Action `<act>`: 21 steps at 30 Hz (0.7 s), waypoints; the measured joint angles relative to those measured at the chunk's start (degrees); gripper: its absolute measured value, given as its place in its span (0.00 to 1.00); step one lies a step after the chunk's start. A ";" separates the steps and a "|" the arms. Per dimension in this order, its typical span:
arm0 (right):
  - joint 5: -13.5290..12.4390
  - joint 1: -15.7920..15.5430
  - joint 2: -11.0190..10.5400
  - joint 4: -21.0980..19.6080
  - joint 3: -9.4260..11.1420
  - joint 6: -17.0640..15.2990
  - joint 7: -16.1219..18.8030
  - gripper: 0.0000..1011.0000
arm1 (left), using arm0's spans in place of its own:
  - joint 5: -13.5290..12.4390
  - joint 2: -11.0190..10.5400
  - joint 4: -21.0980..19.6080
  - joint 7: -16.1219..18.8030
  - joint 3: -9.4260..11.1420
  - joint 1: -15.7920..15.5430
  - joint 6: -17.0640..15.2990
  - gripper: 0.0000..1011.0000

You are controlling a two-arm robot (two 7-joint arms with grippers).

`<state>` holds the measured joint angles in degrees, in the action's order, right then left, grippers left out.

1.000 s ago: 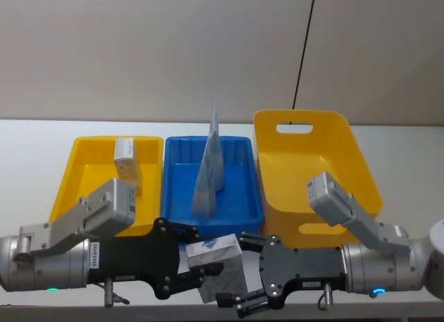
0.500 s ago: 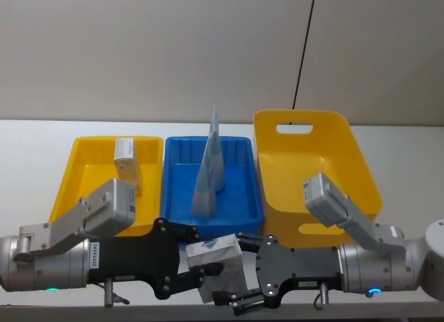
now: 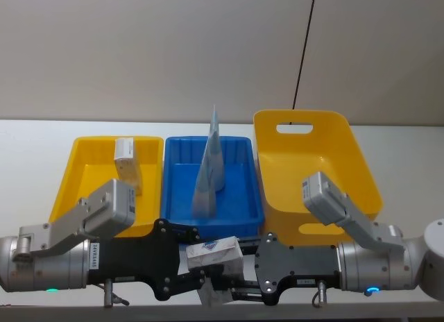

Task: Bimanual collaborative sorting of washing and personal care products

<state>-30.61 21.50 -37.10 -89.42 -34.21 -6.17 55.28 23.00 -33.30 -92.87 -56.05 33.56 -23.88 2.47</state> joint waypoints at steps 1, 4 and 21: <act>0.00 0.00 0.01 0.01 0.00 0.00 -0.01 0.53 | 0.00 0.00 0.00 0.00 0.00 0.00 0.00 0.36; 0.00 0.01 0.04 0.02 -0.06 0.02 -0.01 0.44 | 0.00 0.00 0.00 0.00 0.00 0.00 0.00 0.36; -0.21 -0.04 0.06 -0.14 -0.18 0.28 -0.19 0.35 | -0.03 0.02 0.01 0.14 -0.01 -0.01 0.00 0.44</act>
<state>-30.82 21.46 -37.05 -89.56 -34.39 -5.89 55.09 22.97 -33.28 -92.86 -55.91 33.55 -23.89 2.47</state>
